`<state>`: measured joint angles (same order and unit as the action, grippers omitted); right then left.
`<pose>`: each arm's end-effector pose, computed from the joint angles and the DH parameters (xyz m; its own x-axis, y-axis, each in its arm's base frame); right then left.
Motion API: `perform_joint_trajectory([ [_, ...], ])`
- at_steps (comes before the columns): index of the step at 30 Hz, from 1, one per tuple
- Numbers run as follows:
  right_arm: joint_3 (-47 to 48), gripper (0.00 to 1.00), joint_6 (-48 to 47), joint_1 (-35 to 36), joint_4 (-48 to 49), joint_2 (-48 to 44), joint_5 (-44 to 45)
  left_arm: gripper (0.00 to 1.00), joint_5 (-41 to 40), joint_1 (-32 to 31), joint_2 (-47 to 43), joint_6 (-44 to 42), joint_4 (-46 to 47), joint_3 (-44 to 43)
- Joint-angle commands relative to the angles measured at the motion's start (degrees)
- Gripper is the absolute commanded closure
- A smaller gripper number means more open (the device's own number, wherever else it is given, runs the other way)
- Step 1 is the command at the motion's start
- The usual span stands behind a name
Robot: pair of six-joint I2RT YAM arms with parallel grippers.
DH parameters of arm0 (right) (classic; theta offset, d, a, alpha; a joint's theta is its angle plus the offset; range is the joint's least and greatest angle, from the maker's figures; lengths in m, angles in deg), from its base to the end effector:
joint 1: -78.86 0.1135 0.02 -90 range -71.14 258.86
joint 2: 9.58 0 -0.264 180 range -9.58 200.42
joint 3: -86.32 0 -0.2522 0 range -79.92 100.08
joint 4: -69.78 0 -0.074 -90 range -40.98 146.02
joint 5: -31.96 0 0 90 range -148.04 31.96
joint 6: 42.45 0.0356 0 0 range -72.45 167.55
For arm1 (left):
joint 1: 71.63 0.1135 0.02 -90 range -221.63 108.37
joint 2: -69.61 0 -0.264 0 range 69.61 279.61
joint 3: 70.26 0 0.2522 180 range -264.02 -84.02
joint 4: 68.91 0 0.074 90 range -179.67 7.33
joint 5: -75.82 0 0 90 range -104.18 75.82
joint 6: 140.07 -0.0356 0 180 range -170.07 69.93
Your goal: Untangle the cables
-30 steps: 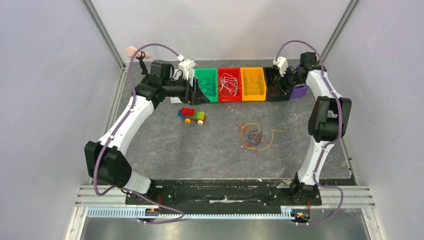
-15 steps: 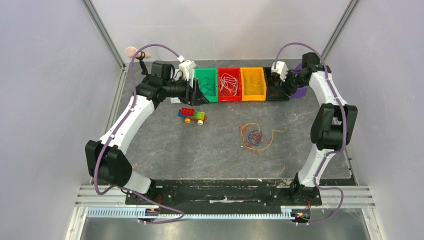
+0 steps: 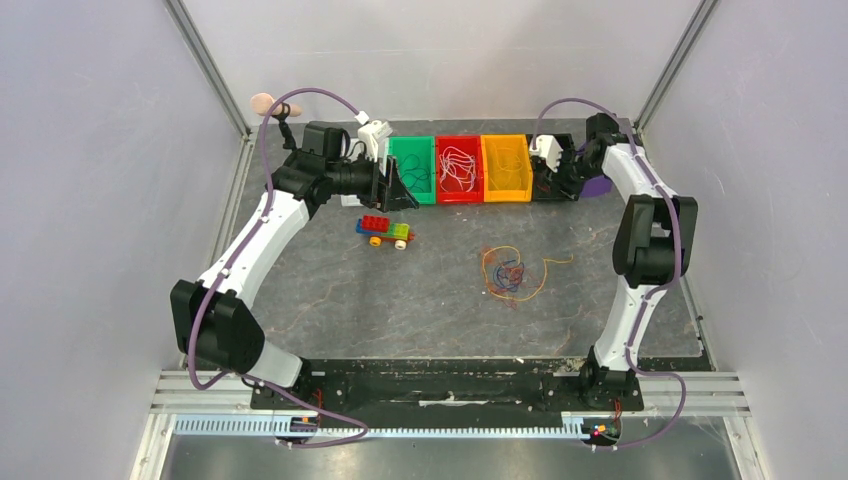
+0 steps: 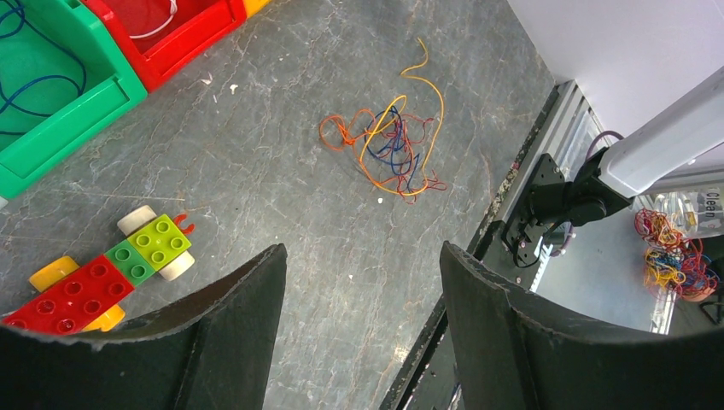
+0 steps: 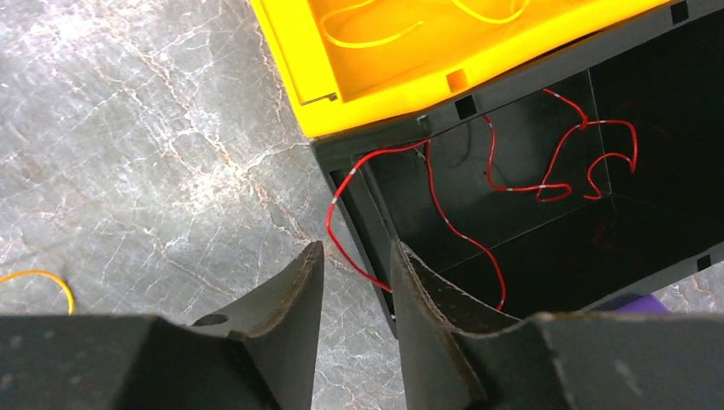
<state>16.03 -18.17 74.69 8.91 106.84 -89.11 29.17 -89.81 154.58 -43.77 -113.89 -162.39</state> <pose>0.4280 -0.0128 0.2239 -0.2569 -0.7641 -0.5917 -0.8955 0.4184 -0.1515 0.3021 -0.1249 0.3467 -0.6605 0.1329 -0.7390 0.6737 0.5395 -0.5051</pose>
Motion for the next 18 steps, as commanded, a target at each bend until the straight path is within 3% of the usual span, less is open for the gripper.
perform_joint_trajectory([
  [1,2.9,0.69,1.4,0.16,3.83,1.39,0.84,0.27,-0.21,-0.01,0.38,-1.91,0.27,-1.35],
  [5,3.18,0.99,4.86,0.21,8.34,2.3,1.57,0.28,-0.22,-0.02,0.51,-2.08,0.2,-1.33],
  [10,4.09,1.0,14.49,0.29,16.27,4.68,2.34,0.28,0.06,0.03,0.87,-1.91,0.09,-1.13],
  [18,8.37,0.97,22.11,0.39,19.4,10.19,2.37,0.28,-0.07,-0.02,0.88,-1.74,0.02,-1.22],
])
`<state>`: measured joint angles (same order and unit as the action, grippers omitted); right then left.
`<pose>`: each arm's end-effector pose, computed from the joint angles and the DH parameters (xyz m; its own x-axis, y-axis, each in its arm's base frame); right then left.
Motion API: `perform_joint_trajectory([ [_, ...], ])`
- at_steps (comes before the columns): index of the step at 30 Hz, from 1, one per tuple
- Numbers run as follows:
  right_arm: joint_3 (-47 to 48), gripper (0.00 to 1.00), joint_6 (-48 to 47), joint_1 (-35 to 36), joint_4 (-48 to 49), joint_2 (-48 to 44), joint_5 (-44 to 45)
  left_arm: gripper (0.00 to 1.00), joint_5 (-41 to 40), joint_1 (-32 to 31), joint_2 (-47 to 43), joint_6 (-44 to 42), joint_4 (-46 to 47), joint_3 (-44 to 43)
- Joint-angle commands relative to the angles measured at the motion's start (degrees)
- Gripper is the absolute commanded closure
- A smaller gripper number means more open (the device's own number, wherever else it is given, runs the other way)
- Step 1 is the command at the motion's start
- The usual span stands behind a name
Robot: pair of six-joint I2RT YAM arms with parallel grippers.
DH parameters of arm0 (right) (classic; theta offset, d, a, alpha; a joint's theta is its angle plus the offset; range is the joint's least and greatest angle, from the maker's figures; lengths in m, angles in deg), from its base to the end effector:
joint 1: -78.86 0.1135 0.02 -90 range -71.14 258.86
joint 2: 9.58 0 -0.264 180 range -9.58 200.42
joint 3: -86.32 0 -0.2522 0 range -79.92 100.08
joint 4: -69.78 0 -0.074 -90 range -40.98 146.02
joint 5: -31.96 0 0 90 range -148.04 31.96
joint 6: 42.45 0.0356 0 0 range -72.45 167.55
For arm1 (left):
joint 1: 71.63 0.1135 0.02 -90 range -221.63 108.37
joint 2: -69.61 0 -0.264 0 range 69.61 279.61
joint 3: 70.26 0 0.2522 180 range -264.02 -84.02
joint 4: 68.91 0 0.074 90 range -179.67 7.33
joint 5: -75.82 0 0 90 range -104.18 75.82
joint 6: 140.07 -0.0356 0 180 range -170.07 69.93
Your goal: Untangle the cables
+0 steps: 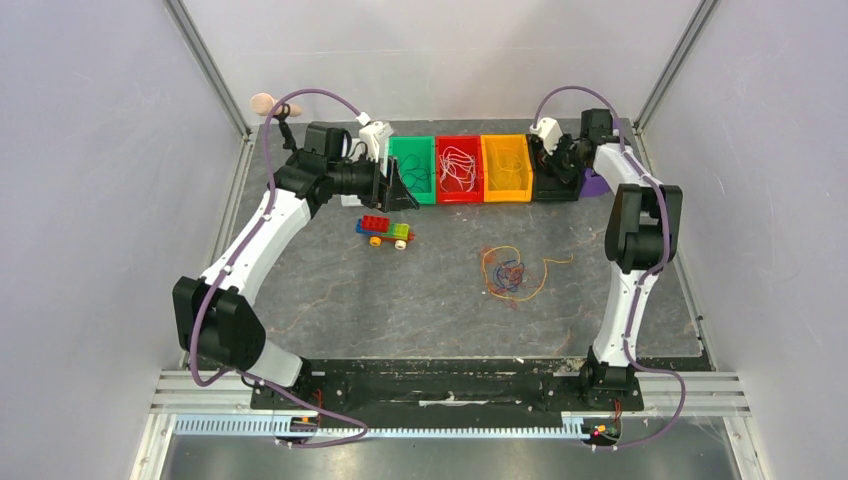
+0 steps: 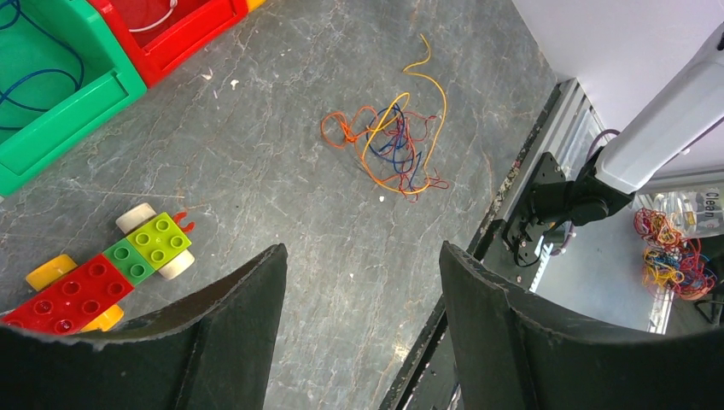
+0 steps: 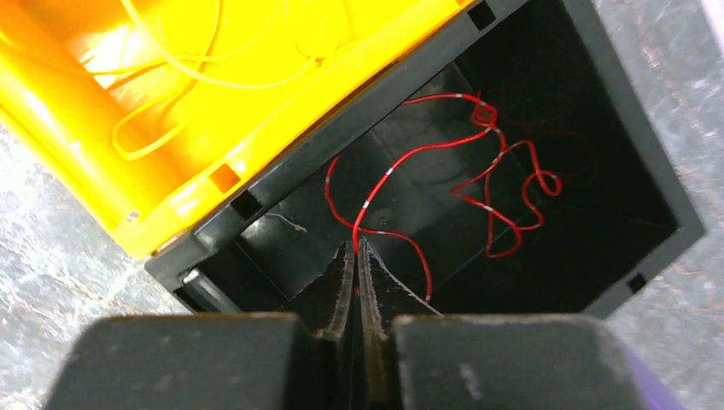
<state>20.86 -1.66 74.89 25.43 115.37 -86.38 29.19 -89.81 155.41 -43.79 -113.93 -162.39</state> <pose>0.4801 -0.0164 0.1983 -0.3715 -0.6422 -0.6705 -0.7556 0.6288 -0.1836 0.3052 -0.1260 0.3422 -0.6709 0.1366 -0.7289 0.6667 0.5416 -0.5121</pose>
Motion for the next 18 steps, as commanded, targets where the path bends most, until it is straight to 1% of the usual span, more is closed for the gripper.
perform_joint_trajectory([
  [1,4.4,0.89,5.9,0.13,1.43,1.83,-0.79,0.28,-0.38,-0.02,-0.08,-1.63,-0.02,-1.27],
  [3,4.77,0.74,6.72,0.1,-0.06,0.69,-1.22,0.27,-0.92,-0.01,-0.46,-1.78,-0.02,-1.16],
  [6,1.6,0.57,7.31,-0.46,-0.01,-4.63,-2.51,0.27,0.53,-0.06,-0.82,-1.92,0.85,-0.78],
  [8,-1.03,0.46,8.1,-1.07,0.53,-8.62,-3.79,0.26,1.59,-0.23,-0.96,-1.84,2.24,-0.22],
  [11,-4.5,0.32,9.49,-2.08,0.07,-14.33,-5.74,0.25,1.4,-2.13,-0.21,-4.73,3.69,0.35],
  [13,-6.7,0.24,10.08,-2.76,-0.69,-17.89,-6.83,0.25,0.1,-4.69,1.23,-6.19,4.29,0.09],
  [15,-8.69,0.19,10.68,-3.29,-1.9,-21.41,-7.91,0.25,-0.79,-7.46,3.47,-6.22,6.36,-0.2],
  [18,-11.98,0.16,12.12,-3.5,-4.39,-26.04,-10.54,0.26,-1.63,-12.5,8.19,-5.93,11.83,-0.83],
])
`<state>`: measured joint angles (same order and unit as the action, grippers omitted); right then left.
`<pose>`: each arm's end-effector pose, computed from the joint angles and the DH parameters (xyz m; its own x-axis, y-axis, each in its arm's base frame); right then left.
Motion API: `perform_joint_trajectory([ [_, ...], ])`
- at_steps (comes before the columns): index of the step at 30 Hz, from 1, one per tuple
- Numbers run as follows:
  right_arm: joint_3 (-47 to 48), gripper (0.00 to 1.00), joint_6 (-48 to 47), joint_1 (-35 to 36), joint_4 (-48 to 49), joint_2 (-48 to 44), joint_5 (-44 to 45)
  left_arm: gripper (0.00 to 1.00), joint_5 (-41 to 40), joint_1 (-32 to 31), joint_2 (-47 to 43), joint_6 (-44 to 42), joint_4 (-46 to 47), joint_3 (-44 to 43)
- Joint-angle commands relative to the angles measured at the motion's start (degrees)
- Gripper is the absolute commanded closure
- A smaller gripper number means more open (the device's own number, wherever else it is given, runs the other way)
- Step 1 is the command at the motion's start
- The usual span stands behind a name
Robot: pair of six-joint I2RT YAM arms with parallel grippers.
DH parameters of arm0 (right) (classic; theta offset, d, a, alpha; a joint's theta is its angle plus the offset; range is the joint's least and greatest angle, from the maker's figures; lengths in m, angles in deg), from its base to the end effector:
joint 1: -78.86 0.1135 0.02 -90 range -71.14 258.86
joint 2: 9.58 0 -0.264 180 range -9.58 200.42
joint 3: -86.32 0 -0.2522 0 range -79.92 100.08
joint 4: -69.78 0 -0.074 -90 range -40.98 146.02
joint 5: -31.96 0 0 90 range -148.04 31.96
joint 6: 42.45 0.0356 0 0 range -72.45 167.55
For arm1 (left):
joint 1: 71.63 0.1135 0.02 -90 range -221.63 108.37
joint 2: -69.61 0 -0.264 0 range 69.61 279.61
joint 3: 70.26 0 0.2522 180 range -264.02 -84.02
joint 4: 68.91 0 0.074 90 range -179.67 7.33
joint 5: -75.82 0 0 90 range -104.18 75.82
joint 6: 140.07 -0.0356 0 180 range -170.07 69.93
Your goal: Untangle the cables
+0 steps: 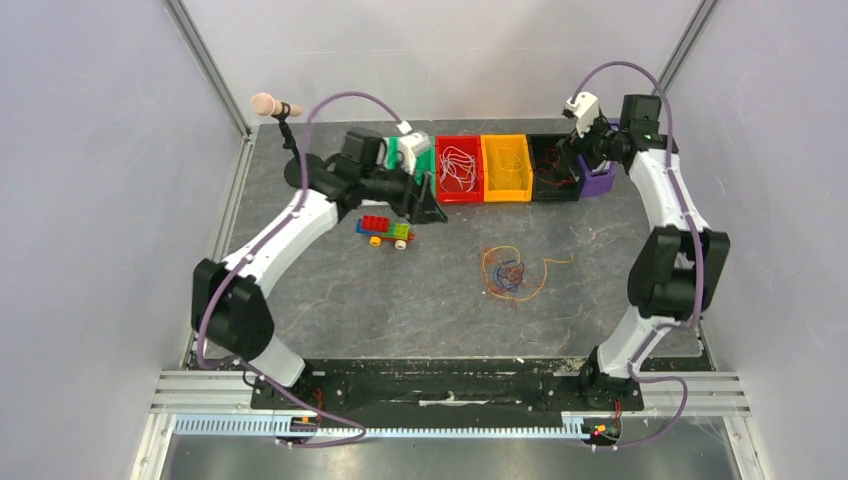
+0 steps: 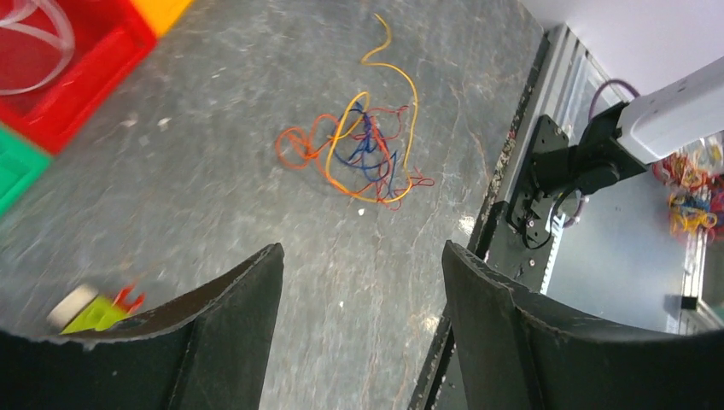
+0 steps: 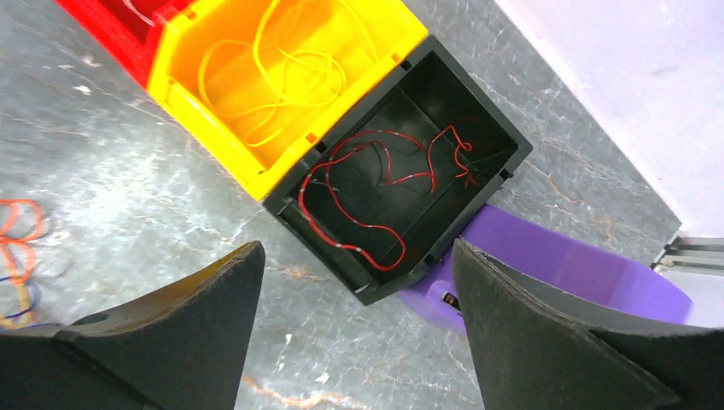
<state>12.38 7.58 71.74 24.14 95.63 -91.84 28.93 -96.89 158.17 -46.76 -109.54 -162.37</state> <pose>0.4142 -0.0318 0.2990 -0.3503 -0.4942 -0.7957 -0.6704 0.7255 -0.1555 0.3015 -0.1692 0.3327 -0.5908 0.2322 -0.7727 0.7718 0.4417 -0.4574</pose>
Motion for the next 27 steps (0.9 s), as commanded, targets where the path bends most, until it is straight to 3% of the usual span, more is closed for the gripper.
perform_joint_trajectory([
  [1,-4.53,0.16,3.47,-0.36,-4.47,-7.59,-6.52,0.26,-1.85,-6.99,7.16,-3.07,9.16,-1.52],
  [8,-16.91,0.23,14.44,-0.35,-8.2,-14.5,-12.91,0.31,-0.81,-14.28,25.44,-2.26,13.67,-13.03],
  [16,-31.78,0.22,17.11,-0.36,-5.63,-21.37,-8.92,0.36,-5.39,-17.51,37.16,-7.24,11.12,-22.16],
  [18,-34.75,0.22,18.94,-0.28,-3.22,-22.56,-8.26,0.46,-6.05,-17.72,38.21,-7.95,10.59,-22.59],
  [21,-39.57,0.22,24.94,-0.07,2.68,-24.21,-6.6,0.76,-5.01,-17.8,37.36,-7.98,9.62,-22.44],
  [23,-42.16,0.22,27.36,0.74,5.51,-24.56,-6.62,0.88,-3.59,-17.81,35.59,-8.19,9.32,-21.5],
  [25,-44.33,0.21,29.06,2.18,8.34,-24.7,-5.79,0.97,-3.1,-17.73,33.46,-8.01,8.97,-20.1],
  [27,-46.02,0.2,31.49,3.51,11.55,-24.52,-5.07,0.98,-3.12,-17.64,31.3,-7.2,9.05,-18.18],
])
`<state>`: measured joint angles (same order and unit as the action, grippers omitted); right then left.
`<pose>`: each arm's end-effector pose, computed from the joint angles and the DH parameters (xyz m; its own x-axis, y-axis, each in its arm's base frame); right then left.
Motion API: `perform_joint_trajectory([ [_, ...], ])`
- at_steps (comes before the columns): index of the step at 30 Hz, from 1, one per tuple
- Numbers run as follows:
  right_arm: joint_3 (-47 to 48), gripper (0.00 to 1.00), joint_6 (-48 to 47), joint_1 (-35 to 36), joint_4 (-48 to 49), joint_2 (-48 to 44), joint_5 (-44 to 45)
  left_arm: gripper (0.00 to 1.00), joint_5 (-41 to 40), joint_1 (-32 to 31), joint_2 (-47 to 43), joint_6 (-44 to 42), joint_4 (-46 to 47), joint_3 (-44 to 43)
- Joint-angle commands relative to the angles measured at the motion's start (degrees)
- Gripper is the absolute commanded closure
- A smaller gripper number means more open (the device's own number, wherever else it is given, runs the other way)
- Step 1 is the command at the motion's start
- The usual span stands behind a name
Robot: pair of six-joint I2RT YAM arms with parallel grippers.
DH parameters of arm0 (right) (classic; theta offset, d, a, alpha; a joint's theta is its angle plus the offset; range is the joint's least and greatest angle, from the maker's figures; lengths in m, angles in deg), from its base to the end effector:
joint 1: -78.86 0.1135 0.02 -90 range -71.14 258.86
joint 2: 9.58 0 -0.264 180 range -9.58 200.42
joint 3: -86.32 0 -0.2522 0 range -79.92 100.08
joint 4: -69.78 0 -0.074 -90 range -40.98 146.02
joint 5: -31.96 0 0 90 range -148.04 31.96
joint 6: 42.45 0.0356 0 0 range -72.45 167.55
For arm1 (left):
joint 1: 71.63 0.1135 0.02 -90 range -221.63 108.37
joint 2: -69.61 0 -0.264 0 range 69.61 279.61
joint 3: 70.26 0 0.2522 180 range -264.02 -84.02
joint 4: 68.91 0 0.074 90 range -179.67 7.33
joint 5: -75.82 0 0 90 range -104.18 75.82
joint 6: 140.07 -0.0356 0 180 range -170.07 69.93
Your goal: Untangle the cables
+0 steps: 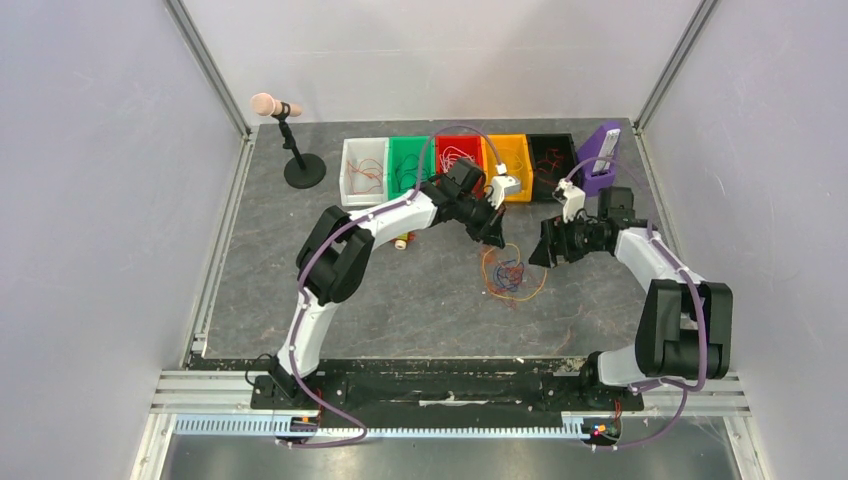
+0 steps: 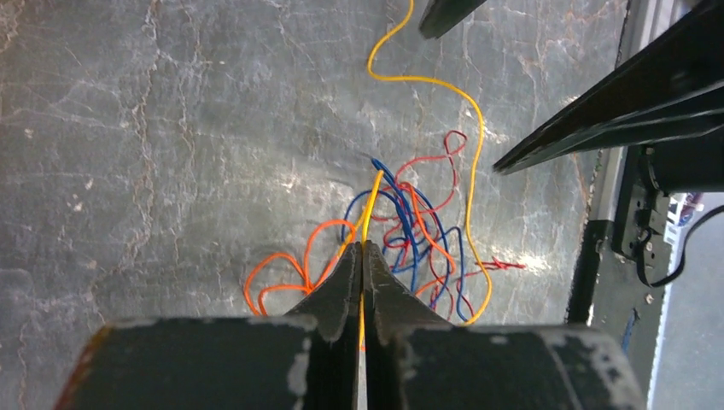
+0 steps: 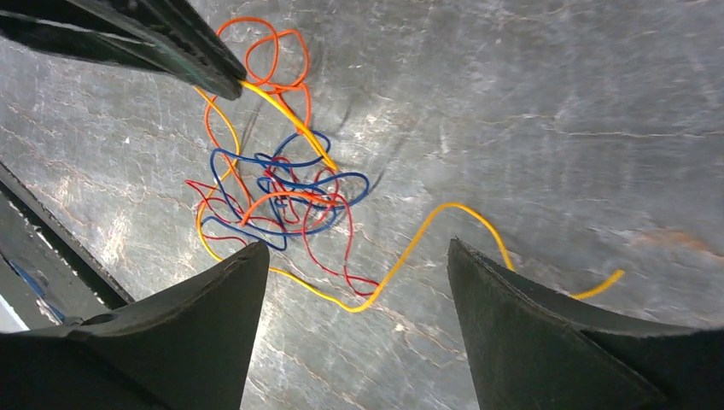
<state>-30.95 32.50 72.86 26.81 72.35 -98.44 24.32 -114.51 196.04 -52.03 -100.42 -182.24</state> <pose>0.2693 -0.0051 0.2025 -0.7919 -0.1156 -0.5997 -0.4421 0.7859 0.4323 0.3453 -0.3509 0.1898 -0.4974 0.4984 -0.7101 0.8672 0.2621 -0.4235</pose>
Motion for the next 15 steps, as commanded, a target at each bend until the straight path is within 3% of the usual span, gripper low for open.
perform_joint_trajectory([
  [1,-3.56,0.2,7.77,3.16,10.62,-1.05,1.68,0.98,1.57,0.11,-8.02,-0.97,0.63,2.99],
  [8,-8.61,0.23,14.96,11.15,23.41,0.68,8.28,0.98,1.58,0.25,-13.65,9.88,9.64,13.23],
  [15,-10.55,0.26,14.97,15.89,27.35,3.1,15.11,0.98,-1.95,0.89,-16.16,15.71,14.38,18.93],
])
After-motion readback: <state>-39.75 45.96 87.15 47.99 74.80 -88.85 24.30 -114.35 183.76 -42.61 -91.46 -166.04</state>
